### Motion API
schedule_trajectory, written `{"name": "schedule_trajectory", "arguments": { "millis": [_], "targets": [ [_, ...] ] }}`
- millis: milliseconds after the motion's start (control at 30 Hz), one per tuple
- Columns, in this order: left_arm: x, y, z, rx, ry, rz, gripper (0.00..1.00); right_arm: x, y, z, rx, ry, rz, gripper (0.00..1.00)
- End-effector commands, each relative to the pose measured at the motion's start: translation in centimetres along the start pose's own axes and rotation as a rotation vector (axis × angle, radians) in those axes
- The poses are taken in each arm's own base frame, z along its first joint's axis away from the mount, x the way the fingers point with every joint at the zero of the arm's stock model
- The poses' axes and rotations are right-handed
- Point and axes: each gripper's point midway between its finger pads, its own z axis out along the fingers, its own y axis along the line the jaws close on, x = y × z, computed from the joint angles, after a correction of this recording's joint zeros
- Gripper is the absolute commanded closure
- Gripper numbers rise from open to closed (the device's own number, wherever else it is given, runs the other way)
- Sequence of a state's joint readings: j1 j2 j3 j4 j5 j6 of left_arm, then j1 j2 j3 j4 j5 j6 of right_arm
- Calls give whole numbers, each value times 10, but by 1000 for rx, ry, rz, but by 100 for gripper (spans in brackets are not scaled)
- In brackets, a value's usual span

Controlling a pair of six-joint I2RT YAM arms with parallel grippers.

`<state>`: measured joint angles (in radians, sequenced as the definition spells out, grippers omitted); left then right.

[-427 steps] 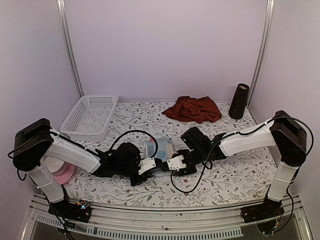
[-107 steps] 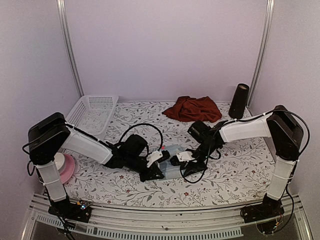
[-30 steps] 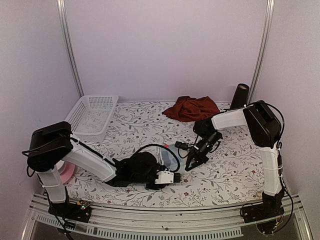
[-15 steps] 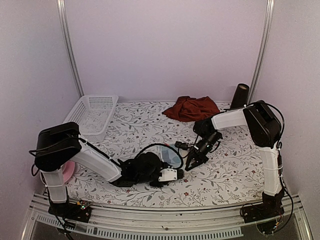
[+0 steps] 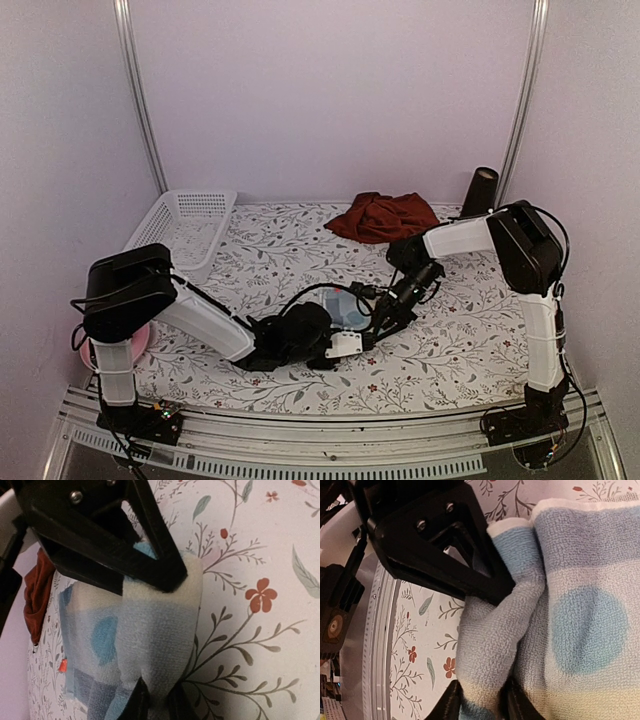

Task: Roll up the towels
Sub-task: Roll the towel at the center of the board.

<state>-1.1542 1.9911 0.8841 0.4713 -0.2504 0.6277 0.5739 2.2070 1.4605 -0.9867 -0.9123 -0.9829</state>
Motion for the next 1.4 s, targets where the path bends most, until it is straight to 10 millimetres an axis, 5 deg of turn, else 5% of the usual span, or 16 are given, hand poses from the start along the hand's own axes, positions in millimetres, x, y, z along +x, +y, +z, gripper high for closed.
{"name": "schedule_trajectory", "arguments": {
  "millis": [0,167,367,700,933,1367],
  "targets": [
    [33,-24,3,107,120,0,100,-12,-2,-16,81,5,-94,65],
    [29,-23,-1,148,124,-43,100,-26,2,-47,262,-9,-242,44],
    [29,-24,-4,249,148,-138,100,-35,14,-71,403,-57,-404,37],
    [10,6,-13,385,72,-401,100,-14,30,-53,367,-84,-565,32],
    [20,11,-8,481,117,-558,100,-23,45,-55,403,-118,-673,31],
    [37,10,-1,557,141,-729,100,-24,21,-13,505,-8,-666,31]
  ]
}}
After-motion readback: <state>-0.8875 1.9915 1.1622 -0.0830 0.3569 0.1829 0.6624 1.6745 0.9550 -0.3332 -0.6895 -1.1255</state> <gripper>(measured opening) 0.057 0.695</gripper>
